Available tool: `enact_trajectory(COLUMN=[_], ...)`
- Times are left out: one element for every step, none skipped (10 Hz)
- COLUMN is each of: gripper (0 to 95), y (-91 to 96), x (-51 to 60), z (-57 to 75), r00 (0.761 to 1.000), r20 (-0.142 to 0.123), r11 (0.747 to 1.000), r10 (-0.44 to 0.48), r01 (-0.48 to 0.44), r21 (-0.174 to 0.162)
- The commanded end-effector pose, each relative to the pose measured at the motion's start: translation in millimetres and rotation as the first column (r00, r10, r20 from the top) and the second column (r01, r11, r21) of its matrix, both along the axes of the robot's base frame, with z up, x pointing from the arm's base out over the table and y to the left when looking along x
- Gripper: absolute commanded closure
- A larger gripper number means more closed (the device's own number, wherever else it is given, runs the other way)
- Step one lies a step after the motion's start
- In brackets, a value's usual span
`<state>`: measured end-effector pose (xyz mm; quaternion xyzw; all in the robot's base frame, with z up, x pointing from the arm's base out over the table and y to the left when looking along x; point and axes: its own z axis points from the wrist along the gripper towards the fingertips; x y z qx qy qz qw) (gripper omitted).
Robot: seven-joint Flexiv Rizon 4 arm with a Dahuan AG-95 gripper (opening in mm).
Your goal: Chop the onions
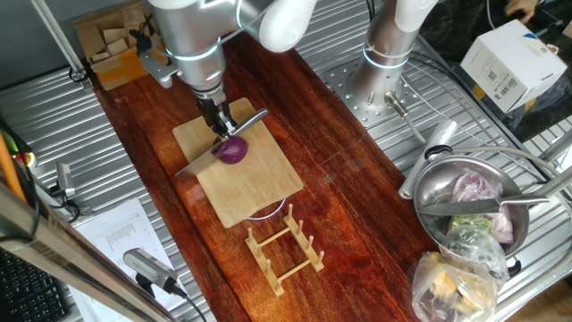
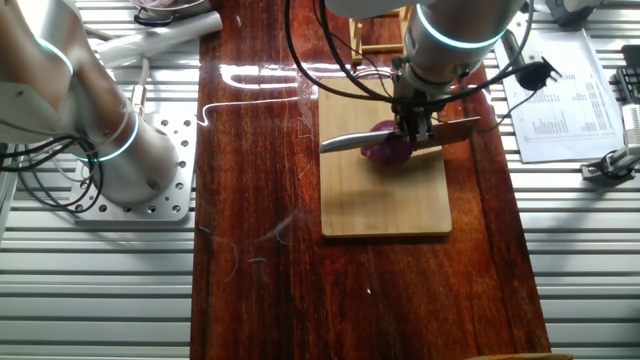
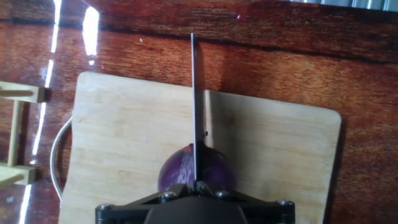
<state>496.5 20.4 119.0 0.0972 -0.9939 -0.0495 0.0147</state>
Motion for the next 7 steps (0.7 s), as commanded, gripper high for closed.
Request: enact_trajectory(gripper=[95.0, 95.0, 95.0, 95.0, 95.0, 95.0, 95.0], y=[0.3, 0.3, 0.2, -0.3, -0.4, -1.2, -2.7], x=[-0.1, 0.0, 0.1, 0.6, 0.8, 1.5, 2.9], z=[0.9, 0.8, 0.5, -0.7, -1.0, -3.0, -6.6], r00=[1.0, 1.0, 1.0, 1.0, 1.0, 1.0, 1.0], r20=[-0.008, -0.009, -0.009, -0.007, -0.006, -0.006, -0.008], r11=[0.999, 0.998, 0.998, 0.998, 0.998, 0.998, 0.999], r10=[-0.017, -0.024, -0.023, -0.02, -0.017, -0.012, -0.002], r01=[0.017, 0.024, 0.023, 0.02, 0.017, 0.013, 0.002], r21=[0.042, 0.06, 0.059, 0.06, 0.057, 0.054, 0.043])
